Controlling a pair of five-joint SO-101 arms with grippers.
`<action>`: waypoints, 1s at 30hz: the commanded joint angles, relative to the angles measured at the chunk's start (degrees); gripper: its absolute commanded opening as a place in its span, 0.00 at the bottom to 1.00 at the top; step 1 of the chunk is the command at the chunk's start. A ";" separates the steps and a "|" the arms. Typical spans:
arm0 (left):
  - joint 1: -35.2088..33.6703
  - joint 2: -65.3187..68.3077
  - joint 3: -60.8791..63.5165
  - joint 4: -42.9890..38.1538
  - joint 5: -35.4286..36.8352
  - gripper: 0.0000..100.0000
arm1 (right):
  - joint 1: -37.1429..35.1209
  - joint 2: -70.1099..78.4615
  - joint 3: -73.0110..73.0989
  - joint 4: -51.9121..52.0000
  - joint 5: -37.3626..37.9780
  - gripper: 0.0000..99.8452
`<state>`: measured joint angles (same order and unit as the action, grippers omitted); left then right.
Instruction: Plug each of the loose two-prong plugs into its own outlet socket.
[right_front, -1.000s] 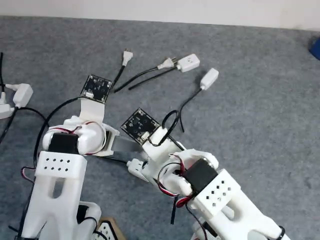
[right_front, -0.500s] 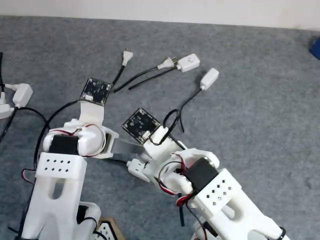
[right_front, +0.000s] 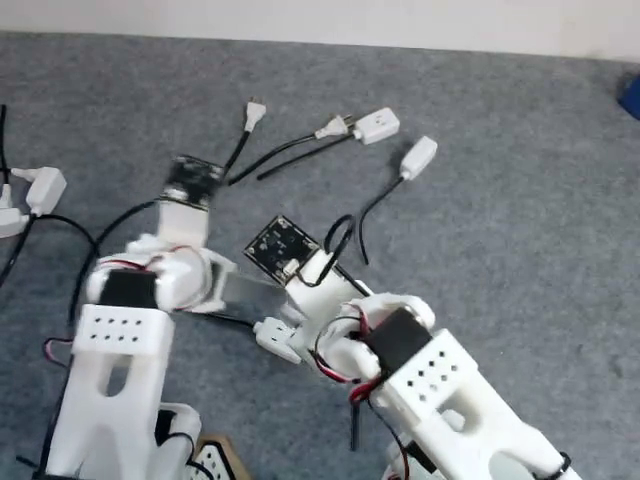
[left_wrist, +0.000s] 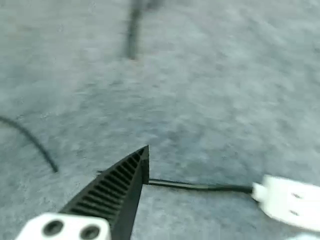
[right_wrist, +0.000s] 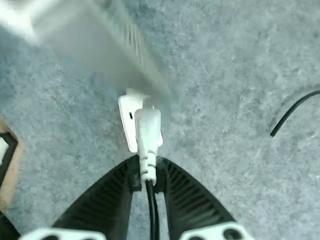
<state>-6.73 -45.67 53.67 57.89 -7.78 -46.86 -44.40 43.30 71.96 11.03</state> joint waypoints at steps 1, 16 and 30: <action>-5.23 -0.04 0.04 -3.34 0.18 0.55 | 1.10 8.13 -4.70 1.27 0.53 0.01; -15.52 -0.40 10.24 -14.59 0.35 0.55 | 0.66 48.04 -53.41 29.14 -7.82 0.01; -20.35 -0.13 10.77 -14.59 -0.09 0.55 | -7.16 39.78 -38.81 27.74 40.70 0.01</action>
<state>-25.54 -45.67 64.92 44.18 -7.78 -53.63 2.11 1.63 99.74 36.53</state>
